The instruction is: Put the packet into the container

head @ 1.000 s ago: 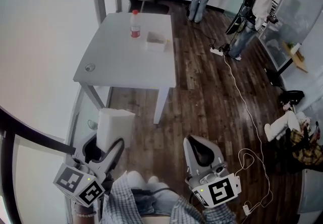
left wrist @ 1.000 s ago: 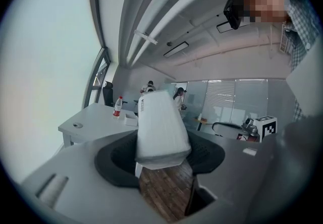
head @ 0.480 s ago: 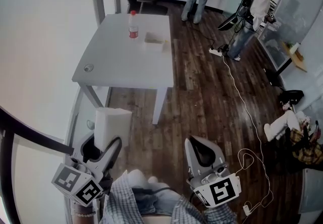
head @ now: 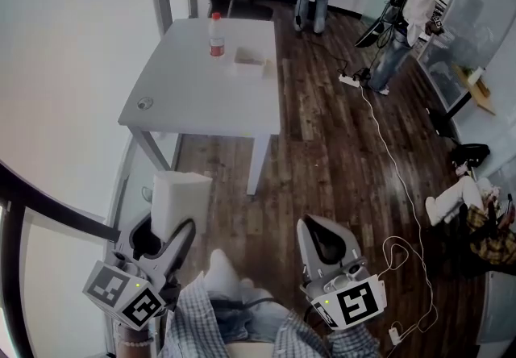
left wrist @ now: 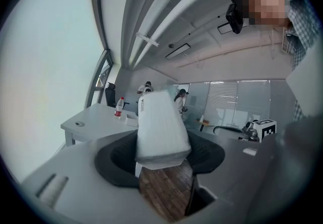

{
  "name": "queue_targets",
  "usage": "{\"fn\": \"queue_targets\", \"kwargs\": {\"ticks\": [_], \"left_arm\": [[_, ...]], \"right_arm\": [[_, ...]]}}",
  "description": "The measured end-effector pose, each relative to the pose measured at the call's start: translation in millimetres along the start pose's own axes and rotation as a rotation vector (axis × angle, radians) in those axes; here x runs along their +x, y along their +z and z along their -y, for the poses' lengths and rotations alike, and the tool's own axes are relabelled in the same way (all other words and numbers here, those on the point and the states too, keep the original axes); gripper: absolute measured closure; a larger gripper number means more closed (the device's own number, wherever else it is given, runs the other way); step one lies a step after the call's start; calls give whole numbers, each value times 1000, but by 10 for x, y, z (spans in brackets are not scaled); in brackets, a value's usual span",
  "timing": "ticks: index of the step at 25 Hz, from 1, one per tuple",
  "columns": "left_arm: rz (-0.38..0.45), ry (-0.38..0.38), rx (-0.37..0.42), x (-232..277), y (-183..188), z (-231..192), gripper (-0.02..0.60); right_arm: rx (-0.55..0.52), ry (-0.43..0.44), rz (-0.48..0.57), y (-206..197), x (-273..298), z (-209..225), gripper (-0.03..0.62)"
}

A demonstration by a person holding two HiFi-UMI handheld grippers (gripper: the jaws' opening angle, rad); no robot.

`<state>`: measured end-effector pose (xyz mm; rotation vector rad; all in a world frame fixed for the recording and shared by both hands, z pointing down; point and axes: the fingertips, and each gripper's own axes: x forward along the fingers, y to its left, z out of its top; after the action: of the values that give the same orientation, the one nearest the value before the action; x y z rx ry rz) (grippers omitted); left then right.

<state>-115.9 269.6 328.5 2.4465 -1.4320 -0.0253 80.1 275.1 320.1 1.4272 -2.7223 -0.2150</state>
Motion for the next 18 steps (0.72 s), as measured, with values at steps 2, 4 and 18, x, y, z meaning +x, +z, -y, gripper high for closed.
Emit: {"fn": "queue_targets", "kwargs": {"ticks": [2,4,18], "left_arm": [[-4,4,-1,3,-15,-7,318],[-5,7,-7,6,-22,-27,318],[-11,-24,-22,297,5,-158,318]], "right_arm": [[4,1,-2,-13,13,9,595],[8,4,-2,-17,34,7,595],[0,-27,-30,-78,187,156,595]]}}
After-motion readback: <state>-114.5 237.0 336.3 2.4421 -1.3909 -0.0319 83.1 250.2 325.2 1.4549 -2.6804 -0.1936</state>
